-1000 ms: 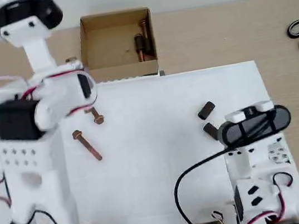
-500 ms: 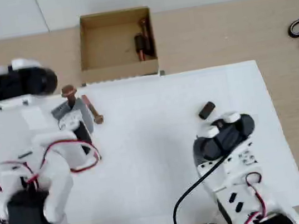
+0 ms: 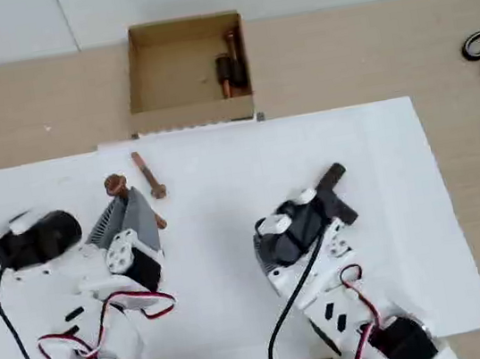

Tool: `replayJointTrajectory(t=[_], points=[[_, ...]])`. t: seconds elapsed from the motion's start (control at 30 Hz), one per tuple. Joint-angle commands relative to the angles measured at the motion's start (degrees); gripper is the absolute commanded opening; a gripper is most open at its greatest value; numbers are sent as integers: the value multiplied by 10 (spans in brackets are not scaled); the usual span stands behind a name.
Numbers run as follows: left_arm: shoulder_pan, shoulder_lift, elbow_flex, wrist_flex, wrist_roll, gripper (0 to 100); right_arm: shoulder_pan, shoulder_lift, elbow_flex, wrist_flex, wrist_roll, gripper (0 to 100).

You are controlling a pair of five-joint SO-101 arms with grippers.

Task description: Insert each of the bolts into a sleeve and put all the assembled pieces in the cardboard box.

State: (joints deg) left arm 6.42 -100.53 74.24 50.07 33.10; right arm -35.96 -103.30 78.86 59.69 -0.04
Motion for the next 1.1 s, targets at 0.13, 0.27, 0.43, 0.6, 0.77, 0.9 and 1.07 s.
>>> replayJointTrajectory(t=[0.13,0.27,0.43,0.6,0.77,0.9,1.07], points=[[73,-33,54,-41,10,6,-36,-5,53,-76,-4,4],[127,-33,58,-41,26,6,-57,-5,91,-115,25,4],[143,-33,60,-62,26,6,-63,-5,128,-183,46,4],[145,-33,82,-98,26,6,-63,-5,137,-196,46,4],[172,-33,93,-101,27,6,-63,-5,135,-196,46,4],[204,-33,93,-101,54,6,-63,-5,134,-196,46,4],[208,-33,120,-128,56,6,-63,-5,134,-196,46,4]])
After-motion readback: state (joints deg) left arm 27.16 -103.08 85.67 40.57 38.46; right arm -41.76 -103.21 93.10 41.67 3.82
